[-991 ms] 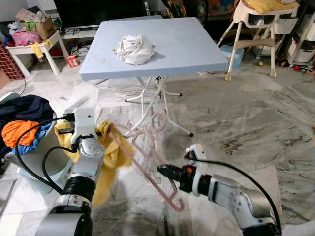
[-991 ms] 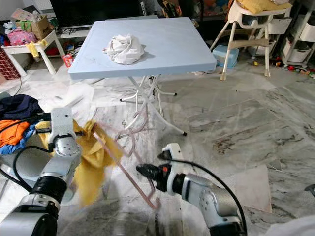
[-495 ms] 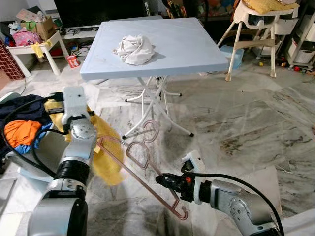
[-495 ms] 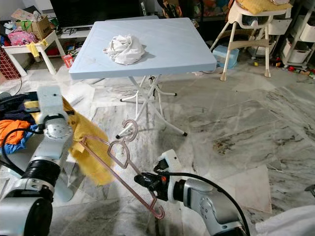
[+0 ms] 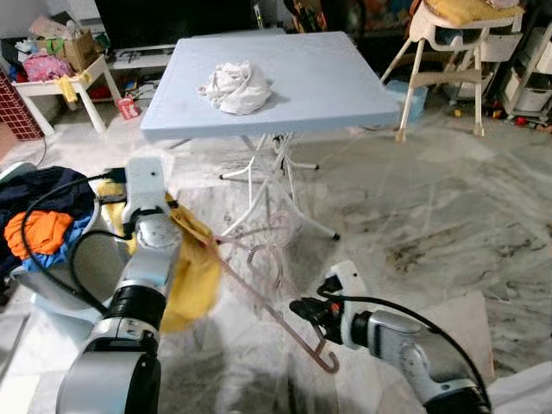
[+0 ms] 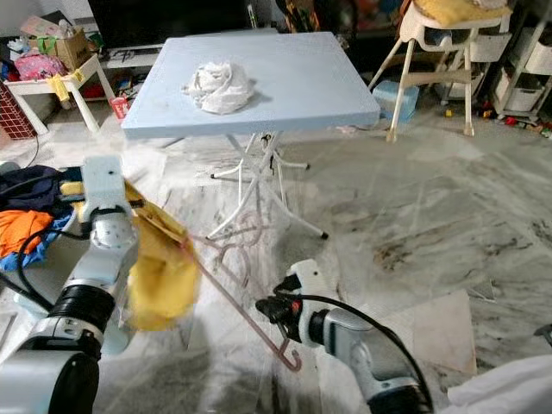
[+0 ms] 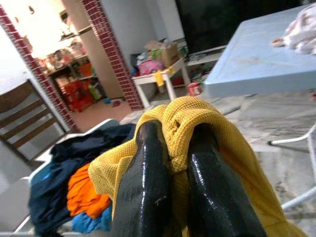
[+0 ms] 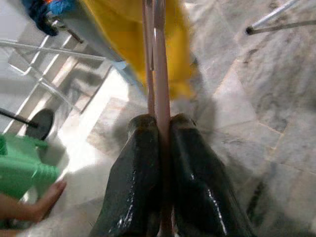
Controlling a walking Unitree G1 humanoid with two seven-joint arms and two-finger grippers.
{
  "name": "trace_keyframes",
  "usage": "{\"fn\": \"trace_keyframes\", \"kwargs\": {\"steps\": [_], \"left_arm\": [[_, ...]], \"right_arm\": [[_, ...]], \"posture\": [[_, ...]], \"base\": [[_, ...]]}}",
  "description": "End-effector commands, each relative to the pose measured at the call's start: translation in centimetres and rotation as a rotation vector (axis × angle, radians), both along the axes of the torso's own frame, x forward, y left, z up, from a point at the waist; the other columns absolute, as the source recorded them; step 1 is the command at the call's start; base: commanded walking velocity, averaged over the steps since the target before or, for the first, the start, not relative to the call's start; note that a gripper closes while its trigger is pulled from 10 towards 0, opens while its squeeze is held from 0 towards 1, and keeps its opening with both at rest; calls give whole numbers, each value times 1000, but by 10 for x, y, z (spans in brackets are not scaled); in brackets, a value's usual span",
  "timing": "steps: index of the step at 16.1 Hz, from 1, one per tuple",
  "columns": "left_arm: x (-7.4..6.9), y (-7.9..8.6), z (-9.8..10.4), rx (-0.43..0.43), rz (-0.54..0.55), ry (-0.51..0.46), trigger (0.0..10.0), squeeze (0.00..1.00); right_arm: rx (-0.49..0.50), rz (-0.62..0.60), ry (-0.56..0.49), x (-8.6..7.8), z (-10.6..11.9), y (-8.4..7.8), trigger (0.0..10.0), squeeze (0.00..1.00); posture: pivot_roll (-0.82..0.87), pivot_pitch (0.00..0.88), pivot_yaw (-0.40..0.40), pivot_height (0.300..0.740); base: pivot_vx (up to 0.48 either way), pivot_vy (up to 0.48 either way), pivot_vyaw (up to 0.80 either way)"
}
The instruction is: Hang hanger
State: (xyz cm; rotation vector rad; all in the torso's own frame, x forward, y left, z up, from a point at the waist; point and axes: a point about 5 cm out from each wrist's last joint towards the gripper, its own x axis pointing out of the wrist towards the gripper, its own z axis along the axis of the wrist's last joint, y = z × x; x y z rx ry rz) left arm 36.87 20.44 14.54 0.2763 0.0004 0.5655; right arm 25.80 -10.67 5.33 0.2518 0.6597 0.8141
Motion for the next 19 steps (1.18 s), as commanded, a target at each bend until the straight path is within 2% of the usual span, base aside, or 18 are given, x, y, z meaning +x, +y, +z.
{"fn": "trace_keyframes", "kwargs": {"steps": [1, 3, 4, 6, 9, 10, 12, 16, 17, 19], "left_arm": [[2, 8, 21, 10, 21, -98, 10000, 0], [2, 11, 28, 6, 35, -131, 10000, 0], [1, 12, 32, 8, 47, -151, 10000, 0], [1, 8, 20, 17, 34, -92, 10000, 0], [-2, 5, 6, 4, 39, -38, 10000, 0], [-2, 9, 6, 29, 66, -36, 10000, 0], [-2, 14, 5, 24, 91, -19, 10000, 0], [-3, 4, -4, 0, 46, 14, 10000, 0], [-3, 1, -5, -9, 42, 17, 10000, 0], [-2, -2, -3, -17, 39, 11, 10000, 0]], "right_arm": [[-35, 22, -16, -1, -1, 2, 10000, 0], [-95, -81, -12, 10, -9, -5, 10000, 0], [-108, -82, -16, 11, -10, -5, 10000, 0], [-27, 60, -50, 0, 0, 4, 10000, 0], [16, 182, -104, -8, 10, 8, 10000, 0], [23, 194, -96, -9, 11, 7, 10000, 0], [37, 277, -108, -16, 12, 6, 10000, 0], [65, 391, -158, -25, 18, 10, 10000, 0], [44, 412, -180, -27, 17, 11, 10000, 0], [-100, 339, -189, -18, 2, 5, 10000, 0]], "posture": [[45, 16, 61, 740], [48, 15, 62, 740], [49, 14, 61, 740], [50, 12, 64, 740], [43, 14, 66, 740], [45, 12, 65, 740], [45, 11, 65, 740], [45, 7, 68, 740], [45, 7, 68, 740], [48, 5, 66, 740]], "base": [[0, 0, 0], [0, 0, 0], [0, 0, 0], [0, 0, 0], [0, 0, 0], [0, 0, 0], [0, 0, 0], [0, 0, 0], [0, 0, 0], [0, 0, 0]]}}
